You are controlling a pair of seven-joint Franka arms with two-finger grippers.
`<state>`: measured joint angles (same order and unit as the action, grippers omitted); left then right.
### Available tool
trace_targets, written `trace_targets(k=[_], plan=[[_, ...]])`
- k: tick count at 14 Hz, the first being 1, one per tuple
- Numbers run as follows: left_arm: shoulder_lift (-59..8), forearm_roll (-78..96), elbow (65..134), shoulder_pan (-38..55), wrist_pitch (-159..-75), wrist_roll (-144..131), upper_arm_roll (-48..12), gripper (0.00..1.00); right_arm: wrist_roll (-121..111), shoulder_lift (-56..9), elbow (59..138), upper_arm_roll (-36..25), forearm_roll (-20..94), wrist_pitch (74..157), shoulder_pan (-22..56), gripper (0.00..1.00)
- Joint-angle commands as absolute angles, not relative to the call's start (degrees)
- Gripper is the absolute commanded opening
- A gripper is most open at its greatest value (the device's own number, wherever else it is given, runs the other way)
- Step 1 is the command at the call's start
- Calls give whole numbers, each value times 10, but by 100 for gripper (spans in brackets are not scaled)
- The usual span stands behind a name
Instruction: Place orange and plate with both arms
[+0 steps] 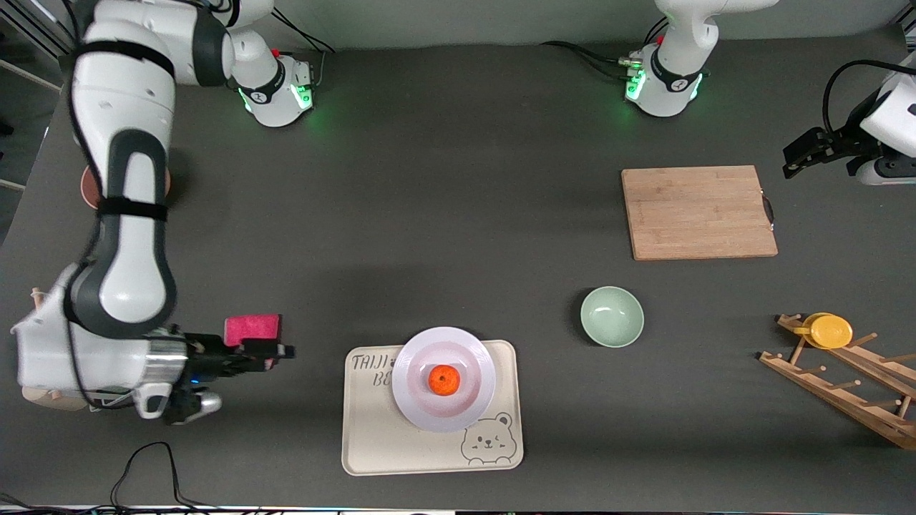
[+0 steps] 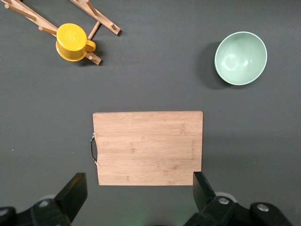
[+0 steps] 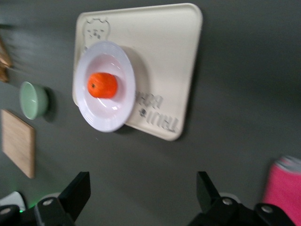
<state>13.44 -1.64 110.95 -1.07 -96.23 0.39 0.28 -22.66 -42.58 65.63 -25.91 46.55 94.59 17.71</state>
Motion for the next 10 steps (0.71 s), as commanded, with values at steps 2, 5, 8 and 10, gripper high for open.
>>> trace_targets(k=[2,5,8,10], plan=[[133,-15,1099,-6,-951,6,9,100,-144,-236,793,-162,260,935,122,100],[132,-15,1100,-7,-951,5,9,100,-98,-142,841,-112,117,926,88,100],[129,-15,1099,-7,-951,4,9,100,-87,-67,886,-48,33,914,35,100],[130,-15,1096,-7,-950,6,9,100,-87,-22,920,-21,17,914,8,100]])
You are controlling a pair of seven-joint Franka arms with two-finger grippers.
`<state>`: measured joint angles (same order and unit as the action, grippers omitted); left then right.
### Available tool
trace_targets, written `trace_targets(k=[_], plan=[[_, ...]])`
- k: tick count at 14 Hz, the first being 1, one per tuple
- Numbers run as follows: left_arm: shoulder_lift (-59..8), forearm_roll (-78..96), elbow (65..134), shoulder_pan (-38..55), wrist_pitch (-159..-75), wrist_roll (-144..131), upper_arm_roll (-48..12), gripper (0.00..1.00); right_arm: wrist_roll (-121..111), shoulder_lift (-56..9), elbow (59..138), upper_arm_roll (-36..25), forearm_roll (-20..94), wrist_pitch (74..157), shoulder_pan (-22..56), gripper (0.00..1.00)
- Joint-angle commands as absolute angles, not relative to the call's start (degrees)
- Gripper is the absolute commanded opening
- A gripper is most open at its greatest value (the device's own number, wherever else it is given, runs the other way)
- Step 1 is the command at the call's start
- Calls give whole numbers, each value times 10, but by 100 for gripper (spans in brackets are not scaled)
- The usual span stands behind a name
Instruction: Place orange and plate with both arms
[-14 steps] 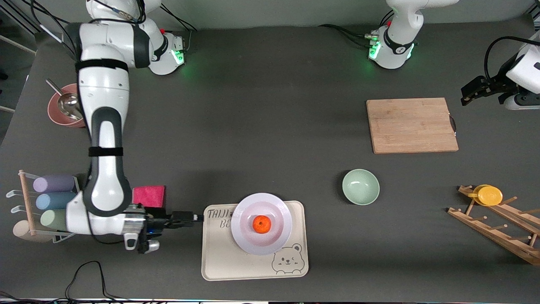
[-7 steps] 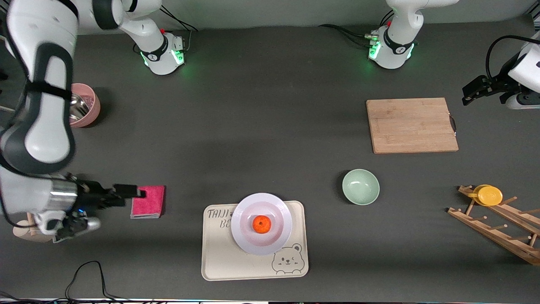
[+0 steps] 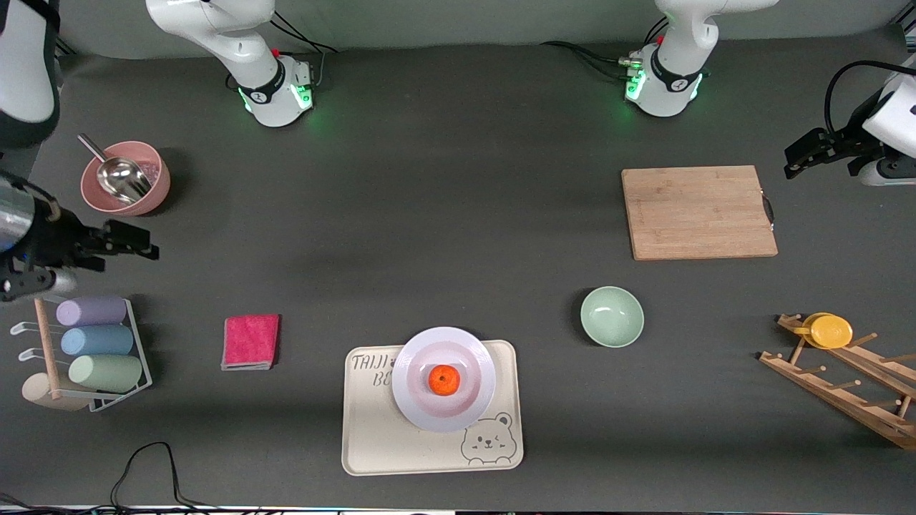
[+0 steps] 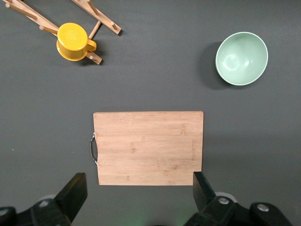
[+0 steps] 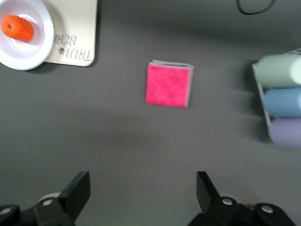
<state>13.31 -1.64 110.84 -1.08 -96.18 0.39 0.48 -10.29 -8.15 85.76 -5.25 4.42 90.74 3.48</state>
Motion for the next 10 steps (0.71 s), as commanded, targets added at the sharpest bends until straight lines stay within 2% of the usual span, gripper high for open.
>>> trace_targets(k=[1,10], plan=[[130,-15,1094,-7,-947,7,9,100,-87,-12,927,-19,16,913,5,100],[129,-13,1089,-5,-936,18,8,100,-63,-9,895,-20,-19,881,9,100]])
